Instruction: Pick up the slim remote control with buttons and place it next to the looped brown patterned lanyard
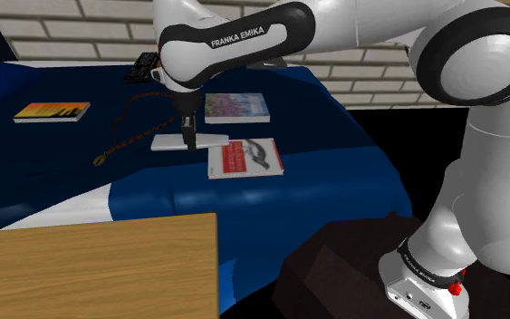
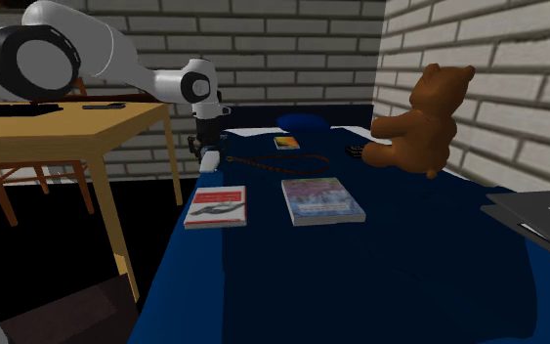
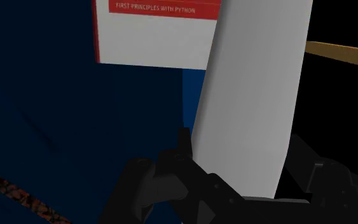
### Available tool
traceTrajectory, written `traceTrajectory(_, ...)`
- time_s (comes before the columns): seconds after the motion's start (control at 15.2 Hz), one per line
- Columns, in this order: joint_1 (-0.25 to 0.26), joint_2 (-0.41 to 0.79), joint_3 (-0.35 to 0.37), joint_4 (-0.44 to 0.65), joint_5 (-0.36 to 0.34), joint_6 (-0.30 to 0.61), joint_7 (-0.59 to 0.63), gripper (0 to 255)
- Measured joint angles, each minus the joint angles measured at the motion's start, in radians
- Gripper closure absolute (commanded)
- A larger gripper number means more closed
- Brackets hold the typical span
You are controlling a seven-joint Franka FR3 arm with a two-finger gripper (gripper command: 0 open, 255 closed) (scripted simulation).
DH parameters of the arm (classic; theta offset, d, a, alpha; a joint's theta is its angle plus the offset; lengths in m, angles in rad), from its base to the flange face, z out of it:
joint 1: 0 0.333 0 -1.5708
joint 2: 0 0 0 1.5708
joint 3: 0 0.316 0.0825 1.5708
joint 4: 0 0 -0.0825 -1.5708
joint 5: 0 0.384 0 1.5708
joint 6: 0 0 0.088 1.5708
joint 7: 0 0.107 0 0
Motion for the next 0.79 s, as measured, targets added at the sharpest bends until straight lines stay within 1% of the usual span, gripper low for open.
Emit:
traceTrajectory(0.33,0.058,0.138,0.021,0.214,-0.009,-0.075,0.082,255)
traceTrajectory(0.4,0.063,0.157,0.023,0.236,-0.009,-0.079,0.088,255)
traceTrajectory(0.79,0.069,0.181,0.024,0.201,-0.01,-0.02,0.096,255)
